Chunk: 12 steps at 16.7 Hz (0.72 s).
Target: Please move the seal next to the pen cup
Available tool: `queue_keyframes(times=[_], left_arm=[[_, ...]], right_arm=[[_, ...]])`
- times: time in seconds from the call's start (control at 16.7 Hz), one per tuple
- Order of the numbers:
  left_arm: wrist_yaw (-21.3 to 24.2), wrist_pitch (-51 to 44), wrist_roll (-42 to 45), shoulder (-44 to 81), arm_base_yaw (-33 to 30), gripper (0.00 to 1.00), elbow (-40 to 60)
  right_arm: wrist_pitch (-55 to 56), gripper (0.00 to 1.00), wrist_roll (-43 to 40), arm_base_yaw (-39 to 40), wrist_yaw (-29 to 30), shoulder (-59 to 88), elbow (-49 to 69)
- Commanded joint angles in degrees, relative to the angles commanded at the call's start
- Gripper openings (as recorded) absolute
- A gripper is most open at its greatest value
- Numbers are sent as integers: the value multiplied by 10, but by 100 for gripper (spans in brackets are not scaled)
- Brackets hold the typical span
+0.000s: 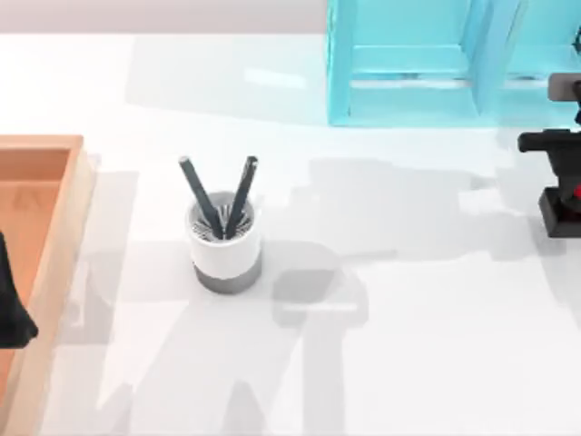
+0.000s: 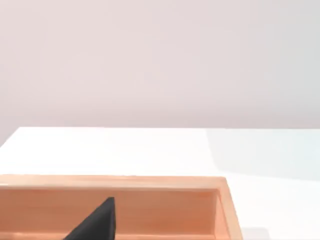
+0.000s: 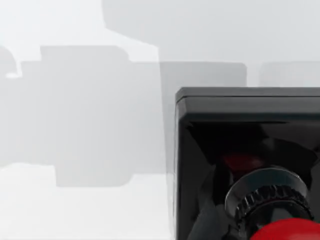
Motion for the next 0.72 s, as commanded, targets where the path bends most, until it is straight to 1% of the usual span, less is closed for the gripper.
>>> queue_keyframes(times=[0.24,0.42,0.54,0.72], left_arm=[[0,0,0,0,0,100,0],[0,0,0,0,0,100,0],[0,0,0,0,0,100,0],[0,0,0,0,0,100,0]], right_arm=[[-135,0,70,70,0,21,167],[-219,0,119,117,0,28,260],[-250,0,139,137,0,29,292],[-258,0,145,143,0,28,301]])
